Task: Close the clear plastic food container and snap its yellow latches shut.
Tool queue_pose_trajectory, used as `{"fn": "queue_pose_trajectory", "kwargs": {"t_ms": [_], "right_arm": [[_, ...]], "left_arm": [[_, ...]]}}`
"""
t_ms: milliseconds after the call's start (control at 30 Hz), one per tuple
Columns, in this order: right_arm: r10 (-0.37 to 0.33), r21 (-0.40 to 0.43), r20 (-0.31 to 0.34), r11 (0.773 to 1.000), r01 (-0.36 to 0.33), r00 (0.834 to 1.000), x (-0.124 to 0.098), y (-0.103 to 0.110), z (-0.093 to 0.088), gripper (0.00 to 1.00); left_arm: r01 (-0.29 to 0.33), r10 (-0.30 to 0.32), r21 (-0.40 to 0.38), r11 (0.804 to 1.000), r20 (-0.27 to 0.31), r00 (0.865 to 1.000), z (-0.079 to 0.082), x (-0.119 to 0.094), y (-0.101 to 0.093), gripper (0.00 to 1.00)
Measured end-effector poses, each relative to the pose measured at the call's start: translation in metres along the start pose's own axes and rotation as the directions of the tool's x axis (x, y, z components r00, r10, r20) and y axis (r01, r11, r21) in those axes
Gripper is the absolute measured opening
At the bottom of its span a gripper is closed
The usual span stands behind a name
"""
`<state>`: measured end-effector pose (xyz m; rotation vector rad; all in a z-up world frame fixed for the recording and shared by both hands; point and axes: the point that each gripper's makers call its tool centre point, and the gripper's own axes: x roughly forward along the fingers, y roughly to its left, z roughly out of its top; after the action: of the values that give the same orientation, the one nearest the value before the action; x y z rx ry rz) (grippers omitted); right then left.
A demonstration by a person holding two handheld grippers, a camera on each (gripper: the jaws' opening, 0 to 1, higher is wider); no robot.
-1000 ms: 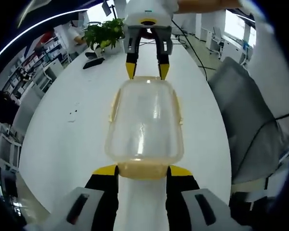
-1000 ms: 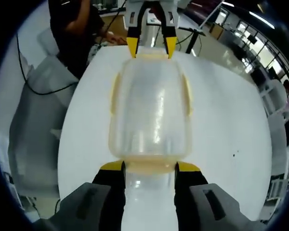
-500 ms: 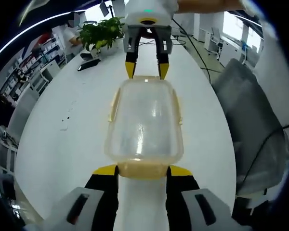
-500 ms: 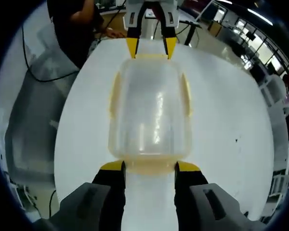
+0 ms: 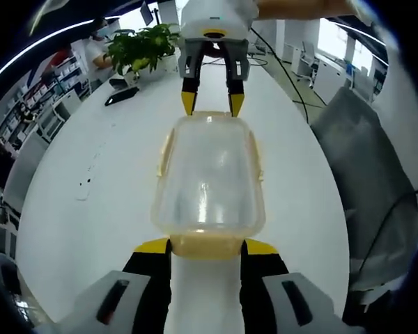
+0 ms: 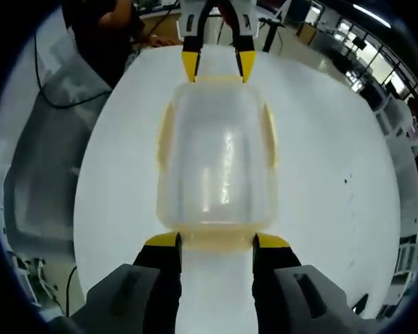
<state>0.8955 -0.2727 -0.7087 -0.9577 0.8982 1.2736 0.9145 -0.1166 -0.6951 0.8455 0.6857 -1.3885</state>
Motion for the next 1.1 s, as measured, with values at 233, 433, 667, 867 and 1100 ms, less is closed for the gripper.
{"fn": "queue_pose_trajectory", "kwargs": {"t_ms": [233,433,667,867,1100], "right_arm": [[0.007,0.016,-0.009,1.0,-0.007,1.0,0.003,0.0,-0.01,0.36],[0.01,0.017,-0.01,1.0,-0.01,1.0,0.005,0.0,-0.012,0.36],[0.019,0.02,-0.016,1.0,-0.018,1.0,0.007,-0.002,-0.014,0.36],[0.025,0.021,-0.028,0.999,-0.024,0.999,0.009,-0.001,-0.017,0.36],[0.028,0.017,-0.029,0.999,-0.027,0.999,0.011,0.0,-0.016,0.36]], "left_arm": [[0.01,-0.01,0.002,1.0,0.002,1.0,0.004,0.009,0.001,0.32],[0.017,-0.017,0.001,1.0,-0.004,1.0,0.002,0.012,0.001,0.32],[0.019,-0.019,0.0,1.0,0.0,1.0,0.001,0.016,0.002,0.32],[0.03,-0.03,-0.012,0.999,0.006,1.0,0.001,0.02,0.0,0.32],[0.032,-0.032,-0.015,0.999,0.009,0.999,-0.001,0.02,-0.001,0.32]]}}
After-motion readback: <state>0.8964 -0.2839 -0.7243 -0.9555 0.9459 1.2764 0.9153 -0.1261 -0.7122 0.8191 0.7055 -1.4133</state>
